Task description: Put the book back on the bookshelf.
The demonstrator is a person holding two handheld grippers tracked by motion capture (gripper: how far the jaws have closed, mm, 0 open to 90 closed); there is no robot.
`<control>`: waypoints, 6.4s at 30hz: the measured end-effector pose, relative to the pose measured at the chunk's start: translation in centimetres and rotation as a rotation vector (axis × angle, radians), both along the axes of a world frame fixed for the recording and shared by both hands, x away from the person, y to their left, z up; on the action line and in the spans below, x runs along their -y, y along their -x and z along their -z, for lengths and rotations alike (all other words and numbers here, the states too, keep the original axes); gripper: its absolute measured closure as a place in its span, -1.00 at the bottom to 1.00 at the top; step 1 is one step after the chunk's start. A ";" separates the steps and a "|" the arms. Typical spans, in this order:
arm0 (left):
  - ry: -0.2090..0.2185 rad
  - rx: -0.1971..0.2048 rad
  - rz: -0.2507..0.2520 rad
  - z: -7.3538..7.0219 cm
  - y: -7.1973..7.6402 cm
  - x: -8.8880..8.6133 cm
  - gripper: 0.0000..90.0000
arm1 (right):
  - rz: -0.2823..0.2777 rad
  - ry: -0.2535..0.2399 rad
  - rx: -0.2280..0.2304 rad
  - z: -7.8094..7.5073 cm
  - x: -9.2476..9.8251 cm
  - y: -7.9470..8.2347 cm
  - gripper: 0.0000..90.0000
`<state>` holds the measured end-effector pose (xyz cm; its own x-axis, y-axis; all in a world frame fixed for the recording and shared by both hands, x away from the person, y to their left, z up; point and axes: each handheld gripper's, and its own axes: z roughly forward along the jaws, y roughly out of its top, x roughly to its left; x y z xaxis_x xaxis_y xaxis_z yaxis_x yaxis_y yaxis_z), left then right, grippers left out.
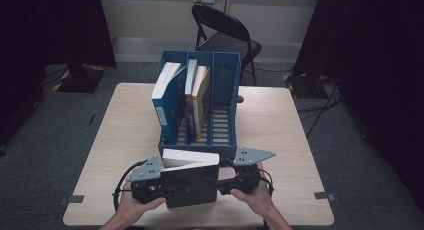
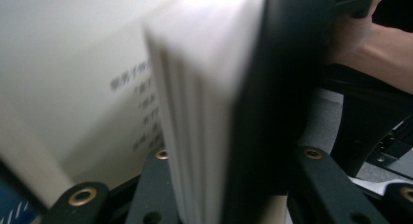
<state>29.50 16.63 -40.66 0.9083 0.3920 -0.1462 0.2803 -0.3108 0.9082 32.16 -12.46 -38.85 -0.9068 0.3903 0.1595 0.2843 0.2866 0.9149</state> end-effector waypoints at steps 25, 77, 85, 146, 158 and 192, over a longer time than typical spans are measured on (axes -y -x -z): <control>-0.020 -0.055 -0.176 2.1 -0.1 -3.9 -0.14 | -0.003 0.036 0.028 -0.1 -0.3 0.4 -0.05; -0.114 -0.149 -0.466 3.3 -2.3 -7.4 -0.64 | 0.039 0.086 0.034 0.0 0.5 0.4 0.15; -0.143 -0.175 -0.528 4.2 -3.0 -8.5 -0.64 | 0.099 0.085 0.024 0.0 3.4 0.5 0.15; -0.172 -0.216 -0.548 5.1 -3.6 -8.1 -0.59 | 0.458 0.141 0.043 -0.4 14.1 -0.8 0.15; -0.164 -0.218 -0.547 5.2 -3.6 -8.2 -0.58 | 0.465 0.139 0.003 -0.6 14.0 -1.0 0.11; -0.174 -0.238 -0.532 5.4 -3.8 -7.8 -0.57 | 0.413 0.363 -0.075 -6.6 11.8 -2.8 0.11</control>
